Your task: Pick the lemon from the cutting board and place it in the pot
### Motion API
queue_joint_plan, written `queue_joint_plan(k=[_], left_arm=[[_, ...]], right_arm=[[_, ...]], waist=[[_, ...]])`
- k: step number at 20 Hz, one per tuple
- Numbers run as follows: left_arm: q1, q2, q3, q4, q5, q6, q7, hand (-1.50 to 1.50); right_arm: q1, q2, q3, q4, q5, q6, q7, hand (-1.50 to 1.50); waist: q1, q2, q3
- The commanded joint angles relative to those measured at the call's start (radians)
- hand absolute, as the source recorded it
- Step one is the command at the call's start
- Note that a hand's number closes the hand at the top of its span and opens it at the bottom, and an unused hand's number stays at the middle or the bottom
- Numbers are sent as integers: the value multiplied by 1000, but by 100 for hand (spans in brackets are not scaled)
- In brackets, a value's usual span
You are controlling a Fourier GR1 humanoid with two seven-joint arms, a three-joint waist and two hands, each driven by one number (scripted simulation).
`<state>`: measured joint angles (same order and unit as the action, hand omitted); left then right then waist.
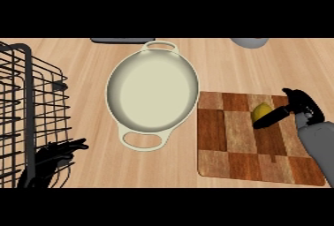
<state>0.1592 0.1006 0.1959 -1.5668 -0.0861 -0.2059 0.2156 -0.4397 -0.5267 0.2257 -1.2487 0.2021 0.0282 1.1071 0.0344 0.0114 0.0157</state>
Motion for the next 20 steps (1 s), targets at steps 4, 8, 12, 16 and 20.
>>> queue_joint_plan(k=[4,8,12,16,20], left_arm=[[-116,68,45,-75,-107,104,-58,0],[-102,81,60,-79,-86,78,-61,0],[-126,66,58,-56,-113,103,-83,0],[-97,60,57,-73,-111,91,-83,0],[-96,60,66,-63,-107,85,-94,0]], right_arm=[[-90,66,11,117,-9,34,120,-150],[-123,89,28,179,22,27,125,-150],[-120,65,12,252,30,39,45,-150],[-130,109,10,298,40,20,30,-150],[-137,121,12,339,45,33,19,-150]], waist=[[-15,-8,-16],[-20,-10,-16],[-32,-6,-15],[-30,-8,-15],[-34,-10,-16]])
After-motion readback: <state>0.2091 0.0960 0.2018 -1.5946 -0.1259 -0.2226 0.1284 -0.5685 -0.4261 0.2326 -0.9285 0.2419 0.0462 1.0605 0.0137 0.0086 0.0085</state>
